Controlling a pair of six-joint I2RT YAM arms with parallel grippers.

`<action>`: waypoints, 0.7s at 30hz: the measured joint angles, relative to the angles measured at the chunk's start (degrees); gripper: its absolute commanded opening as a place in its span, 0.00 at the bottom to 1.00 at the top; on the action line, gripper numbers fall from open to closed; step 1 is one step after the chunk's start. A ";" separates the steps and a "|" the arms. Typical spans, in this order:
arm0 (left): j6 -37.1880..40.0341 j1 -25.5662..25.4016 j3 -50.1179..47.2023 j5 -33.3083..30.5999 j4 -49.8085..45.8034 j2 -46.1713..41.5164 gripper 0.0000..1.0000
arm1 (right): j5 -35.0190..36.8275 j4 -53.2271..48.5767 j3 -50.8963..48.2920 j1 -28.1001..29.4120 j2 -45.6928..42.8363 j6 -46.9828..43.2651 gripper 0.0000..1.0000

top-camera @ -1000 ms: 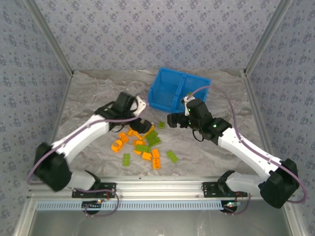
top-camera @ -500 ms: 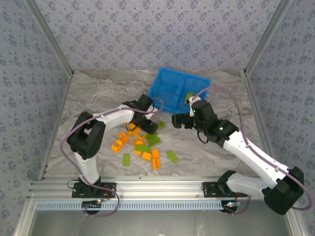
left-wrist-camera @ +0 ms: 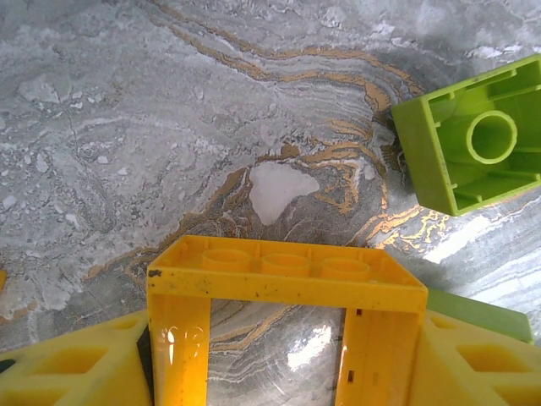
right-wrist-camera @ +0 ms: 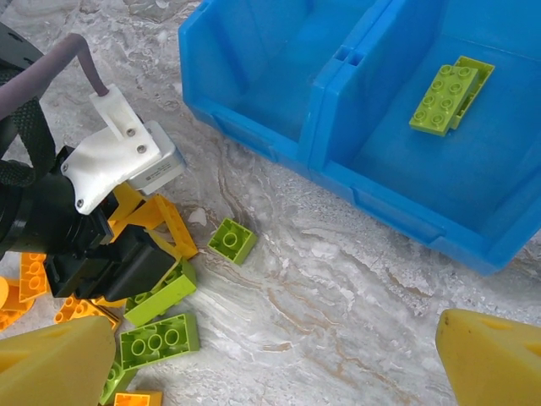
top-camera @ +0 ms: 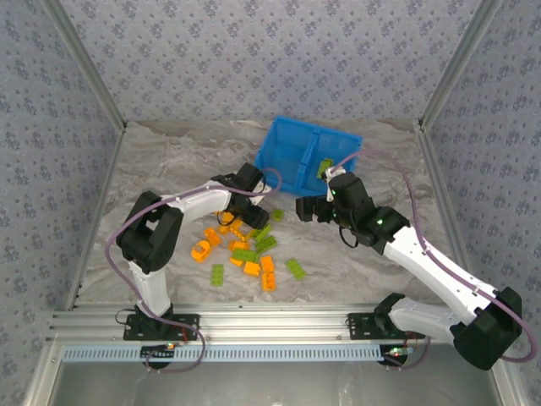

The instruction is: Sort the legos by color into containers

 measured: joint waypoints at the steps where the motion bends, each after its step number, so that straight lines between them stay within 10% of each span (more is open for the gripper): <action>1: 0.00 0.00 0.02 0.00 -0.02 -0.04 0.60 | 0.26 -0.24 0.02 0.00 -0.02 0.17 1.00; 12: 0.00 0.00 3.91 -0.22 -0.87 -6.58 0.57 | 1.79 -2.32 0.00 0.00 -2.80 1.07 1.00; 21: 1.07 0.55 28.76 -5.01 -0.04 0.79 0.57 | 3.52 -2.86 0.02 -0.15 -3.37 1.86 1.00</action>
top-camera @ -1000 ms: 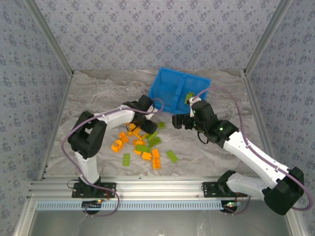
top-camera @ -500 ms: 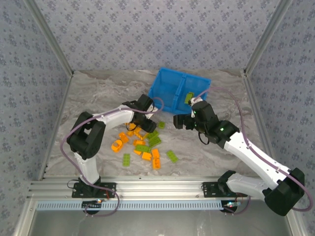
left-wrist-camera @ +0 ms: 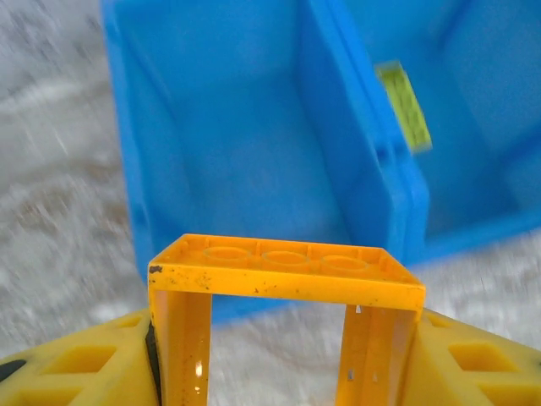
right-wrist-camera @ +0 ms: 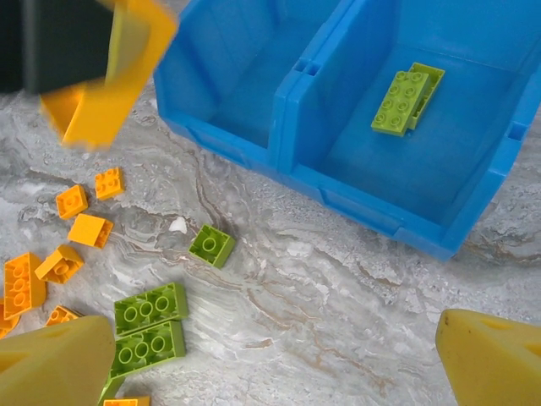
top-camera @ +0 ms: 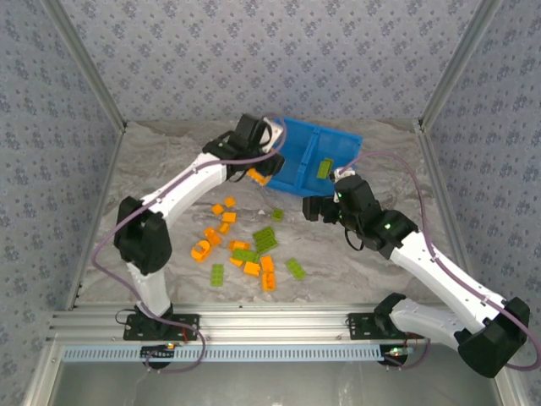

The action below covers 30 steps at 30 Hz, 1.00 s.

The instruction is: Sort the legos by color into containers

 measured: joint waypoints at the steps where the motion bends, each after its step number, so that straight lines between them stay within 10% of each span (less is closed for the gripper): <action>1: 0.00 0.20 3.43 -0.66 -0.02 2.16 0.57 | 0.20 -0.09 0.00 0.00 -0.07 0.09 1.00; 12: -1.11 1.84 39.17 -3.96 -3.39 31.50 0.58 | 0.35 -1.55 0.00 -0.59 -2.69 1.33 1.00; 30: -3.80 1.29 40.72 -1.42 -6.78 33.20 0.86 | 0.31 -3.26 -1.29 -0.63 -5.42 3.30 1.00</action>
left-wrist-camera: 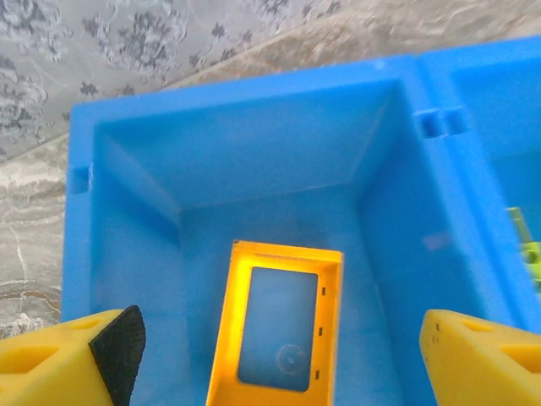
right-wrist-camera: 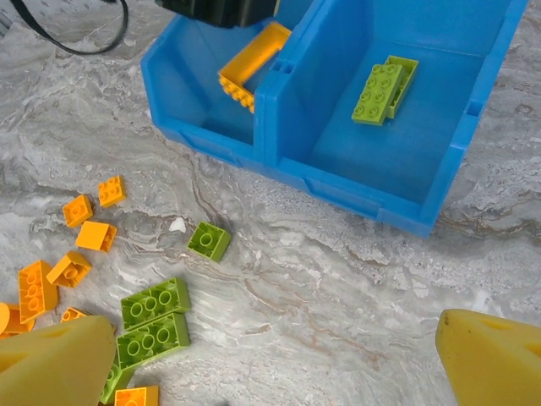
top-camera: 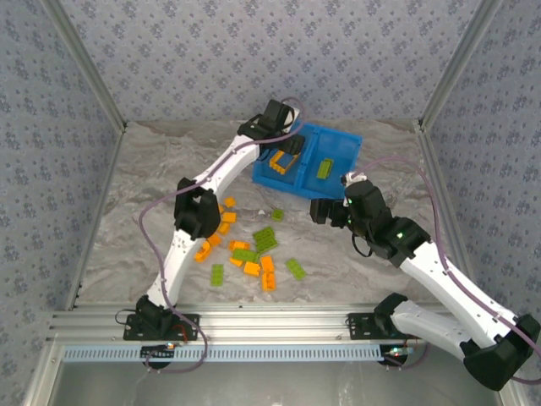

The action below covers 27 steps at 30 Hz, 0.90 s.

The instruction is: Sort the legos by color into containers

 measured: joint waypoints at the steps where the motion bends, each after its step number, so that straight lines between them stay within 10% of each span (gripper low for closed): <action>1: -0.11 -0.09 -1.90 0.61 0.17 -1.86 0.87 | 0.00 0.02 0.00 0.07 0.20 0.00 1.00; 27: 27.96 -1.97 -93.07 15.08 2.67 -95.82 0.99 | -1.73 2.19 24.70 8.48 57.18 11.87 0.84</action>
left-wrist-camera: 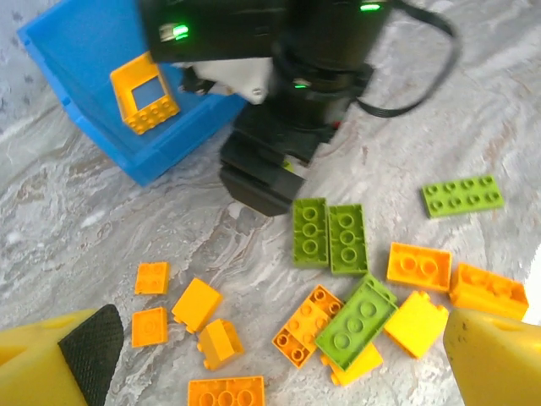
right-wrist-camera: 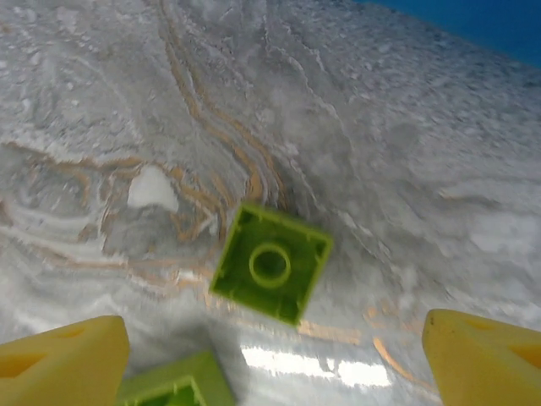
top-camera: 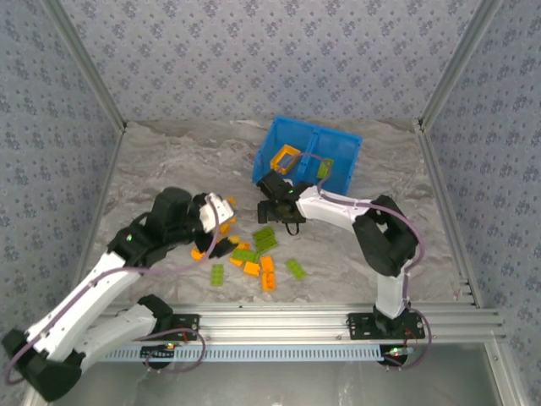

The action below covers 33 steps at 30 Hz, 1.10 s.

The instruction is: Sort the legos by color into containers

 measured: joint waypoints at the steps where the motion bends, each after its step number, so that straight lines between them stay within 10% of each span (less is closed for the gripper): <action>1: 0.85 0.00 -1.75 0.52 0.52 -1.90 0.99 | 0.33 0.00 0.74 -0.02 1.25 0.50 0.80; 15: 3.39 0.00 -5.49 2.40 4.22 -3.08 0.99 | 3.58 -0.35 2.34 -0.04 5.62 4.59 0.31; 33: 4.00 1.27 -7.43 3.98 6.73 -5.18 0.99 | 14.19 0.98 -8.00 -4.66 -24.44 -4.17 0.33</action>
